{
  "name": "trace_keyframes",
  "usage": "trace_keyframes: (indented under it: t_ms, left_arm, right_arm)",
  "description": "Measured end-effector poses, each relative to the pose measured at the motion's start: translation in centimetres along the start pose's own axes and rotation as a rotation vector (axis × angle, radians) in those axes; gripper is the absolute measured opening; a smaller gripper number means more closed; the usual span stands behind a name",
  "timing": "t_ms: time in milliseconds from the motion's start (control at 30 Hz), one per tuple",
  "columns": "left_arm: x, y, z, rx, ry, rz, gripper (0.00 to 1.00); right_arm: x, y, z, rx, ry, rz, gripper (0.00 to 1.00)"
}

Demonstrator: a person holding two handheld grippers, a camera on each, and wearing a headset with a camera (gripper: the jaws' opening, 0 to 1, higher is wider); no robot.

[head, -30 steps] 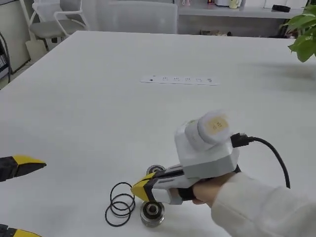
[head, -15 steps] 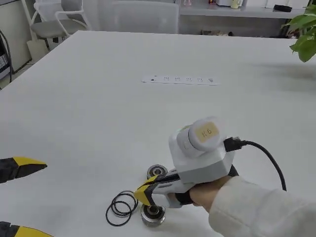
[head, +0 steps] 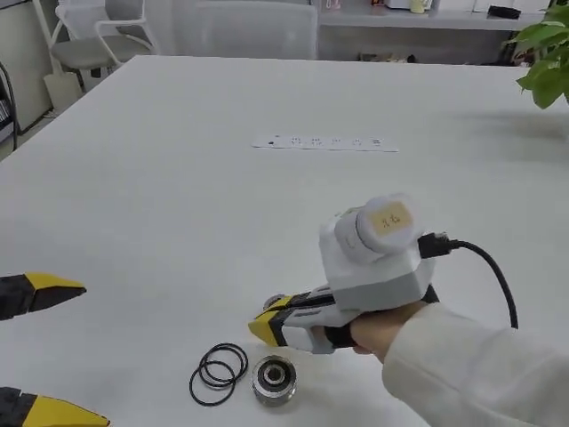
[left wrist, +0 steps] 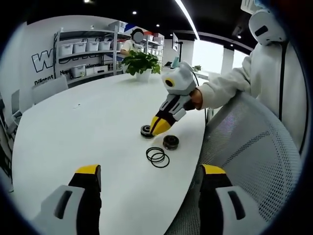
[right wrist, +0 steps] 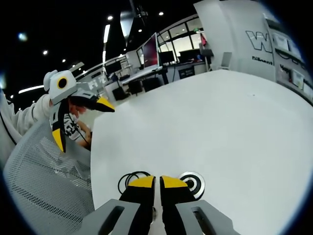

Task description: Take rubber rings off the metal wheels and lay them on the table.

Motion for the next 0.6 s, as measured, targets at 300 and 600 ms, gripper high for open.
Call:
trace_keyframes:
  t_ms: [300, 600]
  left_arm:
    - [1.1, -0.9, 2.2, -0.01, -0.06, -0.029, 0.79]
    - [1.7, -3.0, 5.7, -0.043, -0.143, -0.1, 0.78]
  right_arm:
    - [-1.6, 1.4, 0.7, -0.064, 0.0, -0.051, 0.02]
    - [-3.3, 2.7, 0.0, -0.066, 0.02, -0.103, 0.04]
Point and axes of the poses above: the centre of the closed fingertips' face, and the gripper's own axes: y roughly backward along the fingers, x roughly to its left, z roughly out of its top, the point moved 9 cm from there along y, roughly backward along the fingers, and after that the axes turned 13 degrees about -x, right-handed, at the moved point
